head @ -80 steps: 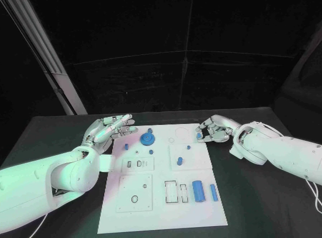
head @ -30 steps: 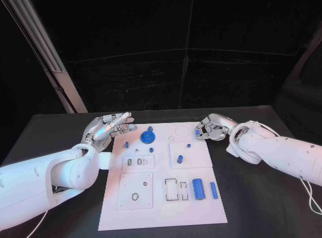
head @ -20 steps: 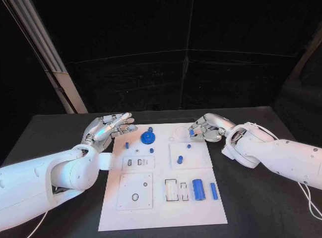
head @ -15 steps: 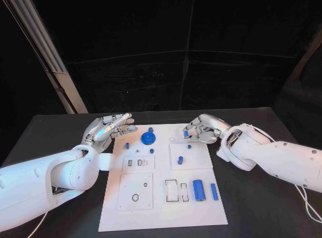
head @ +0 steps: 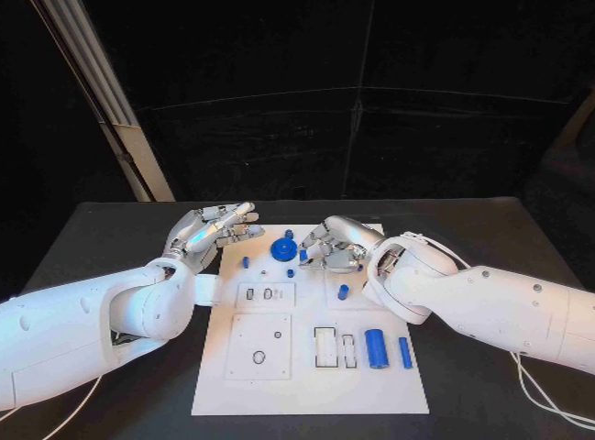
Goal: Assemble the parts on the task board
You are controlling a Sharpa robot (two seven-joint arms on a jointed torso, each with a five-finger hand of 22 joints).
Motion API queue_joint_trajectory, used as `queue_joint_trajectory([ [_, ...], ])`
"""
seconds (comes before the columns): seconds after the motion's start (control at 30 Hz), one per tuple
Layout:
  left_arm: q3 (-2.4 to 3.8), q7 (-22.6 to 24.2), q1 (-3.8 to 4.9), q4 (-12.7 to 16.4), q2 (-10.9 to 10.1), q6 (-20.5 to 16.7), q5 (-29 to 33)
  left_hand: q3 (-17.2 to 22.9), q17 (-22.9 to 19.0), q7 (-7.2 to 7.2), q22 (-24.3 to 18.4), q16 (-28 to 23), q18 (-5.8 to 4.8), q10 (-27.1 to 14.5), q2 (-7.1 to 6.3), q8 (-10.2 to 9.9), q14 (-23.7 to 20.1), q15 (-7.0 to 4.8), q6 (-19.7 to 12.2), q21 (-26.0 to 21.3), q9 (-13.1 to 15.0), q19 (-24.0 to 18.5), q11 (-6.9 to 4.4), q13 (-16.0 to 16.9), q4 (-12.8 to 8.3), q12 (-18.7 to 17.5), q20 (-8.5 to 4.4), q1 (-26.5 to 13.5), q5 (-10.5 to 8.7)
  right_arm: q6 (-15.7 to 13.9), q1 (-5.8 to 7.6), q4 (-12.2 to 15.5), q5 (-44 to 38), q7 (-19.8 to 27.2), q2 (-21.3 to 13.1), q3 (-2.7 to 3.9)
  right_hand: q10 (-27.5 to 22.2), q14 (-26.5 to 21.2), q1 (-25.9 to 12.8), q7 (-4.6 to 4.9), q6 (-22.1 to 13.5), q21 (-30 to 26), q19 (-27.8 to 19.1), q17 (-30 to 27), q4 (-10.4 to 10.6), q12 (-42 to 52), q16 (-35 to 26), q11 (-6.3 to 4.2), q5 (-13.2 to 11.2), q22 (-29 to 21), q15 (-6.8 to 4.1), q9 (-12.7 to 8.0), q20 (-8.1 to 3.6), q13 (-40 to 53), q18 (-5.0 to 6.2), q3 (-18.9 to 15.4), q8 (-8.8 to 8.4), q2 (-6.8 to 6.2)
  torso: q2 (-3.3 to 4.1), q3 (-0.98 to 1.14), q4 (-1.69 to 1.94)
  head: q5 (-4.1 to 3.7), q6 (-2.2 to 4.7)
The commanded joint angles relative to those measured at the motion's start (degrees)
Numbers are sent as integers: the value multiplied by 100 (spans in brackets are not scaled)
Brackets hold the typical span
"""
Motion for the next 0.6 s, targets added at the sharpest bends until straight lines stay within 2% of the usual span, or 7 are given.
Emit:
queue_joint_trajectory([
  [0.03, 6, 37, 13, -6, -6, 32, -9, 30, 10, -13, -9, -31, 84, 31, 42, -20, 34, -13, 34, -20, -2, 55, 2, -9, -8, -24, -4, 21, 11, 233, -24, 2, -539, -246, 139, -6, 119, 346, -84, -70, 110, 4, 22, 252, -1, 26, -1, -129, 57, 367, -33, 4, -36, 5, -102, 40, 10, 8, -2, 7, -2, 41, -30],
  [0.13, 6, 37, 15, -14, -7, 33, -9, 31, 10, -13, -9, -31, 84, 31, 42, -20, 35, -13, 34, -20, -2, 56, 2, -9, -9, -25, -4, 20, 11, 316, -85, -7, -728, -328, 280, -9, 121, 345, -109, -76, 125, 4, 23, 249, -1, 23, -4, -134, 85, 369, -38, 4, -41, 5, -102, 52, 8, -7, -4, -2, -8, 65, -44],
  [0.23, 6, 39, 17, -22, -8, 32, -8, 31, 10, -13, -9, -31, 84, 31, 42, -20, 35, -13, 34, -20, -2, 56, 2, -9, -9, -25, -4, 20, 11, 375, -155, -46, -863, -405, 422, -18, 119, 344, -116, -76, 128, 2, 21, 244, 0, 18, -7, -134, 89, 364, -39, 3, -42, 2, -101, 54, 7, -12, 2, 2, -21, 113, -63],
  [0.33, 6, 38, 19, -27, 0, 37, -8, 31, 10, -13, -9, -31, 84, 31, 42, -20, 35, -13, 34, -20, -2, 56, 2, -9, -9, -25, -4, 20, 11, 401, -217, -62, -942, -467, 514, -91, 116, 343, -139, -79, 134, -2, 15, 236, 3, 9, -13, -137, 108, 356, -41, 2, -45, -5, -99, 62, 2, -22, 9, 9, -17, 179, -72],
  [0.37, 7, 36, 19, -28, 4, 40, -8, 32, 10, -12, -9, -32, 84, 31, 41, -21, 35, -13, 34, -21, -3, 56, 2, -9, -9, -25, -4, 19, 11, 418, -238, -66, -960, -489, 539, -111, 115, 343, -145, -79, 135, -2, 15, 235, 5, 7, -14, -137, 114, 354, -42, 1, -45, -5, -99, 65, 1, -25, 8, 10, -6, 185, -75],
  [0.6, 7, 34, 20, -42, 20, 45, -8, 32, 10, -12, -9, -32, 84, 31, 41, -21, 35, -13, 34, -21, -3, 56, 2, -9, -9, -25, -4, 19, 11, 513, -312, -129, -1041, -599, 665, -159, 111, 341, -172, -79, 137, -5, 11, 225, 11, -3, -20, -138, 130, 349, -43, -1, -48, -12, -98, 73, -7, -37, 8, 10, -15, 193, -103],
])
